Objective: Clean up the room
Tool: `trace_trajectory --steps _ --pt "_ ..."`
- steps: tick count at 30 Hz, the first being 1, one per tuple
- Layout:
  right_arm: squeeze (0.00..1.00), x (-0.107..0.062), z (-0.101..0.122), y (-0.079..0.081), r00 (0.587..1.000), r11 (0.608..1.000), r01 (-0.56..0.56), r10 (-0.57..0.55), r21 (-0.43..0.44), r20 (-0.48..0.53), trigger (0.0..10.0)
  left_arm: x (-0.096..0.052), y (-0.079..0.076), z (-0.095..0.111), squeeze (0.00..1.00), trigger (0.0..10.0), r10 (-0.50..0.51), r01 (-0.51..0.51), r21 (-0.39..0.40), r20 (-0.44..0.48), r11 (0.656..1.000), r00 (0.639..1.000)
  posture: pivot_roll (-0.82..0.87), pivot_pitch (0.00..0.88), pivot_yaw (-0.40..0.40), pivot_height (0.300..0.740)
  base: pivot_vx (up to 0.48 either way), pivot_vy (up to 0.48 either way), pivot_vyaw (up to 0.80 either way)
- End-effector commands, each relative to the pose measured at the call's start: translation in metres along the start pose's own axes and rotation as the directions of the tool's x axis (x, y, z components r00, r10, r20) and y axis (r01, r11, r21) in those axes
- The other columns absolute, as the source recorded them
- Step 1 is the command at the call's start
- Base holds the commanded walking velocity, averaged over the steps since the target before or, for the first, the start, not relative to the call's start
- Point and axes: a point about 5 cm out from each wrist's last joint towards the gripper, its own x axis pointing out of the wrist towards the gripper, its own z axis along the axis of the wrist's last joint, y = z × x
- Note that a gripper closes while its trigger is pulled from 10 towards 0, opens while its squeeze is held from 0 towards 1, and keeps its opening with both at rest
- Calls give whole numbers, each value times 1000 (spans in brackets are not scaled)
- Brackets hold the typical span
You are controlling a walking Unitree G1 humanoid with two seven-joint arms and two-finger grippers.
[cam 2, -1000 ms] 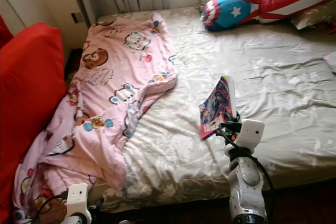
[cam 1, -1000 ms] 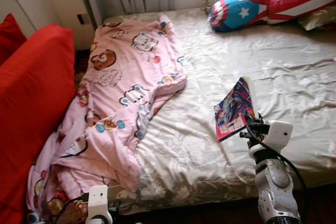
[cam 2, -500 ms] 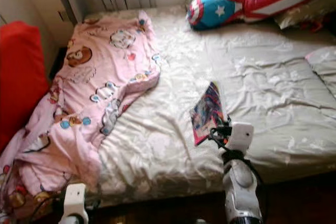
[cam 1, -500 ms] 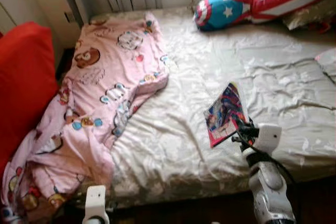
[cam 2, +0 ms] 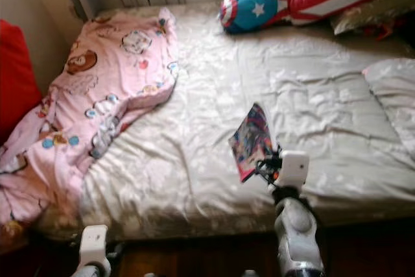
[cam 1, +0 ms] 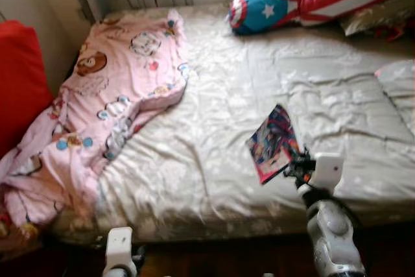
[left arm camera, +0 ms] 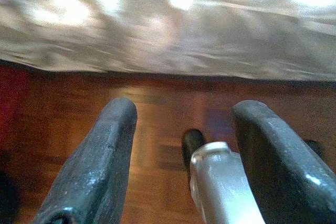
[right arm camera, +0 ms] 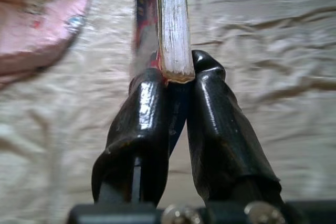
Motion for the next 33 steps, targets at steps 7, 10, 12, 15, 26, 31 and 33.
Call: trace_trajectory --steps 7,10,12,15,26,31,33 --pt "0 3 10 4 999 1000 -6 6 15 52 10000 -2 7 -5 0 10000 17 -17 18 -20 1000 1000 -141 159 48 740 0 -451 0" --pt "0 4 10 4 999 1000 -8 7 15 50 10000 -2 7 -5 0 10000 18 -17 17 -20 1000 1000 -140 160 48 740 0 -453 0" --pt "0 4 10 4 999 1000 -9 8 15 50 10000 -2 8 -6 0 10000 18 -17 17 -21 1000 1000 -140 160 48 740 0 -450 0" --pt "0 4 10 4 999 1000 -9 9 16 50 10000 -2 8 -6 0 10000 18 -18 16 -20 1000 1000 -141 159 48 740 0 -449 0" --pt "0 3 9 4 999 1000 -7 6 18 49 10000 -2 9 -6 0 10000 21 -21 5 -22 1000 1000 -142 161 50 740 0 -103 0" --pt "0 3 9 3 999 1000 0 0 19 48 10000 -2 8 -5 0 10000 15 -15 0 -15 1000 1000 -141 162 49 740 0 0 0" --pt "0 3 9 2 999 1000 4 -5 18 46 10000 -2 8 -5 0 10000 12 -12 2 -15 1000 1000 -140 162 49 740 0 0 0"
